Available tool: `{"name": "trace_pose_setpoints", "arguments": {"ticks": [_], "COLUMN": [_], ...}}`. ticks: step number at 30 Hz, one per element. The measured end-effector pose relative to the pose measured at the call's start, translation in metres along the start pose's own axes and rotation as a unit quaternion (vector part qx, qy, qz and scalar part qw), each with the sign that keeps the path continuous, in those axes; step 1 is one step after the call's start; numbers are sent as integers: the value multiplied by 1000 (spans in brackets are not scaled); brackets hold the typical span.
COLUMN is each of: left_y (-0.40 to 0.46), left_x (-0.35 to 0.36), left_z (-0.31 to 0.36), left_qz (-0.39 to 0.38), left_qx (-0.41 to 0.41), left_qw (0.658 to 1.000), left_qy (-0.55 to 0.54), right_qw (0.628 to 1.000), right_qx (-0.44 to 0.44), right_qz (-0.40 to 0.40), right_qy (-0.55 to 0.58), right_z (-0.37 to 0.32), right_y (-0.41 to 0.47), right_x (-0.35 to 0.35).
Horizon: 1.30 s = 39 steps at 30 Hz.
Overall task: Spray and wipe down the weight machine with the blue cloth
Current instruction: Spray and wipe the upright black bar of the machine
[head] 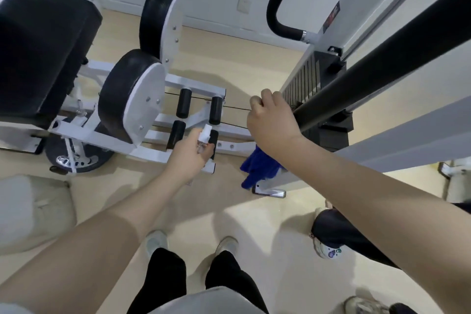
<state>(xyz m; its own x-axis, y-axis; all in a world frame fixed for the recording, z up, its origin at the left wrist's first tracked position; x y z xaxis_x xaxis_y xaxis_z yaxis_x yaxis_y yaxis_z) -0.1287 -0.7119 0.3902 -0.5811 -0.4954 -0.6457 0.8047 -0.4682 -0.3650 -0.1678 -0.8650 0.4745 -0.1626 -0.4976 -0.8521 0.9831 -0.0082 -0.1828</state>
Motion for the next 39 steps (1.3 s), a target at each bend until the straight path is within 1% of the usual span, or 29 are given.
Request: {"name": "trace_pose_setpoints", "arguments": {"ticks": [1, 3, 4, 5, 6, 7, 8, 10, 11, 13, 17, 20, 22, 24, 26, 29, 31, 33, 35, 36, 39], "left_y": [1, 5, 5, 6, 7, 8, 7, 7, 6, 4, 4, 1, -1, -2, -1, -4, -7, -8, -7, -7, -6], "left_x": [1, 0, -1, -2, -3, -4, -5, -7, -7, -8, -9, -9, -8, -7, -5, -3, -2, -4, -8, -10, -10], "left_z": [2, 2, 2, 1, -1, -4, -6, -8, -8, -6, 14, 34, 40, 36, 29, 25, 32, 42, 52, 57, 67], "left_qz": [-4, -10, -11, -13, -12, -10, -7, -9, -11, -18, -25, -26, -21, -11, -9, -2, 9, 21, 31, 36, 44], "left_qx": [6, 17, 21, 23, 26, 29, 31, 38, 43, 48, 83, 127, 149, 149, 133, 117, 117, 124, 129, 134, 153], "left_qw": [1000, 1000, 1000, 1000, 1000, 1000, 999, 999, 999, 999, 996, 991, 988, 988, 989, 992, 992, 992, 991, 990, 987], "left_qy": [4, 5, 7, 8, 6, 2, 0, 8, 12, 15, 34, 44, 44, 43, 57, 52, 36, 19, 3, -4, -10], "right_qw": [997, 971, 957, 945, 935, 928, 921, 915, 920, 938, 971, 975, 970, 964, 957, 961, 971, 978, 986, 988, 994], "right_qx": [0, -16, -32, -60, -87, -107, -129, -140, -131, -106, -22, 9, 26, 3, -39, -99, -103, -68, -28, -23, -57], "right_qz": [-80, -232, -285, -320, -344, -346, -339, -331, -323, -299, -204, -175, -176, -191, -204, -187, -135, -72, -8, 12, -9], "right_qy": [18, 51, 48, 27, -22, -84, -139, -184, -181, -139, -125, -138, -166, -186, -202, -180, -171, -181, -165, -150, -93], "right_z": [-1, -10, -15, -21, -26, -30, -33, -39, -39, -36, -11, 0, -6, -19, -27, -21, -8, 12, 32, 38, 40], "right_y": [-3, 1, 3, 5, 5, 5, 3, -1, -2, -3, -18, -31, -30, -24, -18, -17, -31, -54, -71, -75, -68], "right_x": [6, 18, 20, 21, 23, 25, 27, 30, 31, 27, 1, -11, -6, 7, 18, 18, 8, -11, -31, -39, -35]}}
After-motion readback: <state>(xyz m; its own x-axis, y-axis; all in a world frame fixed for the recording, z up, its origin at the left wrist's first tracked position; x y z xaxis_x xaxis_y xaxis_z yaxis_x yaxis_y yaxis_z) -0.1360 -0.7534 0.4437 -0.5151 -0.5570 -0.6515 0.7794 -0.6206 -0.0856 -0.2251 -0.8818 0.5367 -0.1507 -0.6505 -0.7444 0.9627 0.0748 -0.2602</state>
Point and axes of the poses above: each hand's wrist, its own y-axis towards the middle knuckle, its own x-axis out of the palm, z = x × y, the point moved 3 cm from there along y, towards the middle knuckle, and after that the axes turned 12 degrees about y, right-handed, at the moved point
